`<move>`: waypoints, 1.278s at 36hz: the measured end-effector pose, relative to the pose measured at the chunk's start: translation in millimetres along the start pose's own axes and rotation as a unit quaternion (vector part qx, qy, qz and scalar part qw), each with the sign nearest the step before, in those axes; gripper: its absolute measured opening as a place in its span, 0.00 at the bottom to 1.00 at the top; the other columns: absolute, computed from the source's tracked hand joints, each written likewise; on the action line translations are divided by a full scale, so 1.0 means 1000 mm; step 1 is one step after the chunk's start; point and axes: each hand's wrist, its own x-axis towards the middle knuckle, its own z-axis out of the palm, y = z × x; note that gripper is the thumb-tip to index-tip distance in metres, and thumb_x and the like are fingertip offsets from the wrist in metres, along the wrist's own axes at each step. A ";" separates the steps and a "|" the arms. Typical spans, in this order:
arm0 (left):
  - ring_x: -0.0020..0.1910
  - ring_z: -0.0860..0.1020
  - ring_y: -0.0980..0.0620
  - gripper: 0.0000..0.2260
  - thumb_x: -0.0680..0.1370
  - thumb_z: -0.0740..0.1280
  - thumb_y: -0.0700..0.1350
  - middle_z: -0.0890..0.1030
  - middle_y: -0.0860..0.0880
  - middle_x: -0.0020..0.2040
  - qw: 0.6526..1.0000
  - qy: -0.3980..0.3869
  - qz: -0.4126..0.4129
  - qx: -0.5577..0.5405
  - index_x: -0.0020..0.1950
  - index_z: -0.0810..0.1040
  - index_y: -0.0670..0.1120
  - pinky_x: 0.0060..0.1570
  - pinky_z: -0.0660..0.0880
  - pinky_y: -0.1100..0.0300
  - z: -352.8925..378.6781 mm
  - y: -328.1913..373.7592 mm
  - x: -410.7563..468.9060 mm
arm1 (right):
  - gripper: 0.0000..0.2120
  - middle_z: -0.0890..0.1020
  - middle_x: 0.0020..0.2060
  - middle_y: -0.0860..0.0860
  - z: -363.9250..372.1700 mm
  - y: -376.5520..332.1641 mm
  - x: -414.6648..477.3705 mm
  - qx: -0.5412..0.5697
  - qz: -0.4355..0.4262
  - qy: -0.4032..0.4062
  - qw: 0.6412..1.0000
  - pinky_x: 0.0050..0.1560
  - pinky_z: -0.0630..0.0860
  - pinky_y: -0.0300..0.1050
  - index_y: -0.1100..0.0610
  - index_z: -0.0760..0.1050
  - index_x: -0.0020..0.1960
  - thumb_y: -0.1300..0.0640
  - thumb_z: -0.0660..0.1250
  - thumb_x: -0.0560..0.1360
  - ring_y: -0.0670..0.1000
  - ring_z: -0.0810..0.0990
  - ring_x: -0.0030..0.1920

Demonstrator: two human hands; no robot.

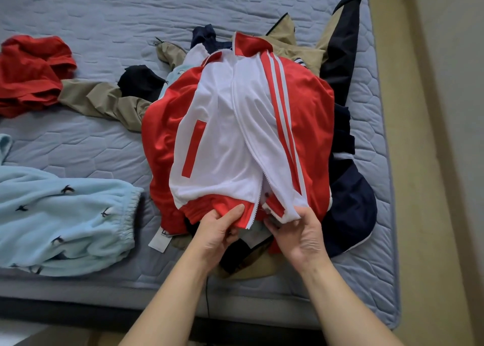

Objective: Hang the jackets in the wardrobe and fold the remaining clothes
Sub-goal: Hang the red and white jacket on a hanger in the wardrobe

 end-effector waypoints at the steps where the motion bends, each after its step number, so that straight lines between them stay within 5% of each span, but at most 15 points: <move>1: 0.23 0.67 0.58 0.08 0.66 0.73 0.46 0.75 0.51 0.28 1.000 0.002 0.001 0.008 0.37 0.76 0.45 0.21 0.61 0.68 0.000 -0.001 -0.001 | 0.20 0.82 0.49 0.58 -0.001 0.000 -0.001 0.008 0.006 -0.014 1.000 0.50 0.77 0.52 0.61 0.78 0.59 0.61 0.58 0.69 0.57 0.82 0.49; 5: 0.23 0.67 0.58 0.06 0.64 0.74 0.49 0.76 0.52 0.28 1.000 0.001 0.012 0.020 0.30 0.81 0.48 0.21 0.62 0.68 -0.001 -0.003 -0.006 | 0.19 0.81 0.51 0.56 -0.002 -0.003 -0.003 0.031 0.022 -0.065 0.997 0.62 0.70 0.58 0.58 0.78 0.55 0.60 0.55 0.70 0.56 0.78 0.52; 8: 0.23 0.66 0.58 0.07 0.63 0.74 0.49 0.74 0.52 0.28 1.000 0.020 0.017 0.015 0.28 0.80 0.50 0.21 0.62 0.68 -0.002 -0.002 -0.007 | 0.13 0.81 0.44 0.54 0.006 -0.007 -0.003 0.050 0.013 -0.090 0.995 0.63 0.66 0.60 0.55 0.79 0.40 0.59 0.55 0.66 0.55 0.78 0.47; 12: 0.23 0.66 0.59 0.06 0.65 0.74 0.49 0.74 0.52 0.28 0.999 0.020 0.025 -0.003 0.30 0.81 0.50 0.21 0.60 0.69 -0.003 0.001 -0.011 | 0.08 0.80 0.36 0.51 0.020 -0.009 0.000 0.059 0.004 -0.034 0.998 0.63 0.65 0.57 0.52 0.67 0.27 0.57 0.61 0.64 0.53 0.76 0.43; 14: 0.24 0.66 0.59 0.05 0.66 0.73 0.47 0.73 0.52 0.29 0.999 0.022 0.031 -0.012 0.31 0.80 0.48 0.21 0.60 0.68 -0.003 0.001 -0.012 | 0.10 0.81 0.37 0.48 0.022 -0.008 -0.001 -0.038 0.011 -0.005 0.999 0.60 0.66 0.53 0.51 0.74 0.29 0.50 0.63 0.68 0.49 0.78 0.43; 16: 0.24 0.66 0.58 0.06 0.66 0.73 0.45 0.73 0.51 0.29 0.999 0.024 0.035 -0.022 0.33 0.78 0.47 0.21 0.61 0.68 -0.002 0.001 -0.013 | 0.14 0.84 0.45 0.47 0.019 -0.004 -0.005 -0.142 0.029 -0.006 0.989 0.57 0.67 0.49 0.50 0.82 0.43 0.46 0.60 0.74 0.48 0.79 0.48; 18: 0.24 0.67 0.59 0.07 0.65 0.73 0.43 0.74 0.50 0.30 0.999 0.026 0.033 -0.024 0.36 0.76 0.45 0.21 0.62 0.69 -0.003 0.001 -0.014 | 0.15 0.84 0.52 0.47 0.013 0.001 -0.012 -0.225 0.031 -0.003 0.974 0.54 0.70 0.45 0.51 0.82 0.55 0.50 0.57 0.79 0.46 0.80 0.53; 20: 0.24 0.68 0.59 0.07 0.65 0.72 0.41 0.75 0.50 0.29 0.999 0.022 0.032 -0.015 0.38 0.76 0.42 0.21 0.63 0.68 -0.003 0.000 -0.015 | 0.11 0.85 0.50 0.49 0.010 0.005 -0.020 -0.257 -0.002 0.015 0.966 0.47 0.75 0.39 0.54 0.81 0.54 0.58 0.61 0.79 0.45 0.82 0.49; 24: 0.24 0.70 0.56 0.08 0.65 0.72 0.41 0.75 0.47 0.28 1.000 -0.004 0.031 0.002 0.38 0.77 0.38 0.24 0.69 0.67 -0.006 -0.003 -0.017 | 0.06 0.84 0.36 0.52 0.006 0.011 -0.034 -0.255 -0.024 0.052 0.965 0.35 0.76 0.35 0.58 0.81 0.46 0.67 0.68 0.73 0.44 0.81 0.34; 29: 0.24 0.71 0.55 0.14 0.65 0.73 0.47 0.77 0.46 0.28 0.997 -0.025 0.016 0.076 0.42 0.81 0.36 0.27 0.71 0.66 -0.005 -0.006 -0.020 | 0.08 0.85 0.41 0.57 0.005 0.016 -0.043 -0.220 0.021 0.020 0.975 0.38 0.80 0.39 0.63 0.80 0.48 0.66 0.71 0.68 0.51 0.84 0.40; 33: 0.23 0.67 0.54 0.12 0.65 0.74 0.52 0.72 0.48 0.24 0.989 0.015 0.101 0.104 0.28 0.78 0.45 0.27 0.68 0.65 0.001 -0.007 -0.027 | 0.14 0.85 0.38 0.56 0.009 0.014 -0.050 -0.189 0.014 0.050 0.981 0.37 0.80 0.39 0.61 0.78 0.46 0.63 0.73 0.61 0.49 0.84 0.38; 38: 0.27 0.66 0.49 0.15 0.65 0.75 0.52 0.70 0.45 0.26 0.982 0.080 0.163 0.056 0.30 0.76 0.42 0.31 0.68 0.60 0.016 -0.011 -0.036 | 0.12 0.83 0.33 0.52 0.016 0.018 -0.059 -0.118 0.004 0.072 0.990 0.32 0.77 0.35 0.59 0.78 0.44 0.65 0.72 0.61 0.45 0.81 0.32; 43: 0.21 0.71 0.62 0.14 0.71 0.71 0.42 0.73 0.55 0.21 0.976 0.073 0.206 0.019 0.24 0.78 0.47 0.24 0.68 0.70 0.028 -0.016 -0.041 | 0.11 0.83 0.33 0.53 0.022 0.021 -0.064 -0.043 -0.021 0.084 0.995 0.31 0.78 0.35 0.61 0.77 0.44 0.67 0.70 0.62 0.46 0.82 0.32; 46: 0.23 0.70 0.63 0.13 0.70 0.72 0.45 0.73 0.56 0.22 0.968 0.096 0.231 0.028 0.25 0.77 0.48 0.25 0.68 0.69 0.032 -0.018 -0.043 | 0.11 0.83 0.33 0.54 0.025 0.022 -0.064 -0.025 -0.036 0.094 0.995 0.32 0.78 0.36 0.61 0.77 0.43 0.67 0.70 0.61 0.46 0.82 0.33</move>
